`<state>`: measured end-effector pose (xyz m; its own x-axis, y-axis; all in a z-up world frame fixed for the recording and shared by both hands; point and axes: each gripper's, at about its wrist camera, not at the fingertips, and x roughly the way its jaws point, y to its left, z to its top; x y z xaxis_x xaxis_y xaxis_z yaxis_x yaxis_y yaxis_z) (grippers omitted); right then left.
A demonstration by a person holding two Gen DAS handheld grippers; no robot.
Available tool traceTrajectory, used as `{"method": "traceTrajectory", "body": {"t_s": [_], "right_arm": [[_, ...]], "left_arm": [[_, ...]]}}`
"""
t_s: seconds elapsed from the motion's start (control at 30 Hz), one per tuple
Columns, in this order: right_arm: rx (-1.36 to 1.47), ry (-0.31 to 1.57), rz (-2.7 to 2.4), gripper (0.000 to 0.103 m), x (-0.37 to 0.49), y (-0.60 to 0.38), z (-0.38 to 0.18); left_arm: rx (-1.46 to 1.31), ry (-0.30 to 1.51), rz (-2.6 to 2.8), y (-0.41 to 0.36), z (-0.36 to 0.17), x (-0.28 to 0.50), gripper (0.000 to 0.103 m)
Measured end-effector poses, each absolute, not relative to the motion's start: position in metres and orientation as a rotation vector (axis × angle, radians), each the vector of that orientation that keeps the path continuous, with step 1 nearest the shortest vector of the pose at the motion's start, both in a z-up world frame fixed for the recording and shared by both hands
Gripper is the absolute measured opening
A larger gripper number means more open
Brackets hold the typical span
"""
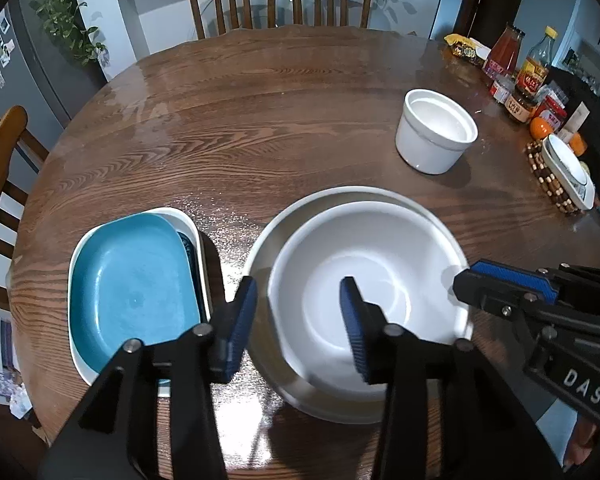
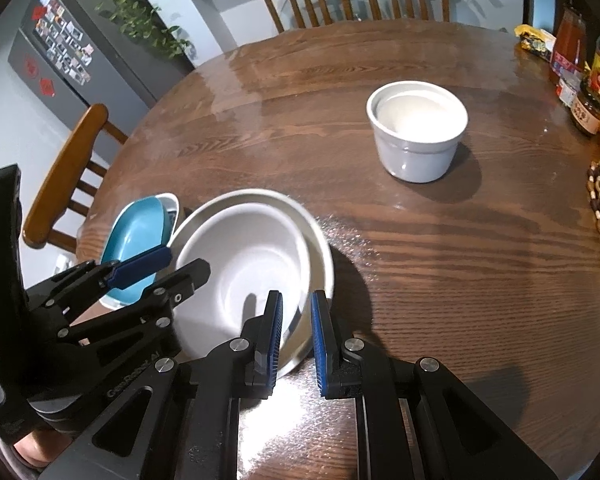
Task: Organize plates and bowls
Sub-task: 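Open the left gripper to release the medium bowl while the right gripper holds its rim, then open the right gripper and lift both grippers away from the nested bowls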
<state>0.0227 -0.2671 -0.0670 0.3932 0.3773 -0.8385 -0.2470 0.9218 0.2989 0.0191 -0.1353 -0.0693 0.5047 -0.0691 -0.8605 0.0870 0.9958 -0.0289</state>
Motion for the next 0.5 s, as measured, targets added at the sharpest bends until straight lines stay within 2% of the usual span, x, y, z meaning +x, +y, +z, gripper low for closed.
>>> {"method": "traceTrajectory", "body": {"t_s": [0.07,0.27,0.4,0.43,0.47,0.5], "right_arm": [[0.148,1.097,0.388,0.013,0.023,-0.271,-0.066],[0.175,1.096,0.367,0.014,0.022,-0.281,-0.067],[0.195,1.091,0.351,0.015,0.022,-0.288,-0.066],[0.202,1.088,0.346,0.023,0.022,-0.291,-0.066],[0.211,1.083,0.339,0.035,0.022,-0.294,-0.065],[0.219,1.076,0.334,0.041,0.022,-0.297,-0.064]], "left_arm": [[0.026,1.03,-0.09,-0.137,-0.068,0.018,0.054],[0.025,1.016,-0.084,-0.137,-0.064,0.018,0.065],[0.031,1.013,-0.081,-0.139,-0.062,0.019,0.066],[0.033,1.014,-0.079,-0.14,-0.062,0.019,0.07],[0.036,1.013,-0.075,-0.141,-0.062,0.019,0.078],[0.038,1.01,-0.074,-0.142,-0.061,0.019,0.079]]}}
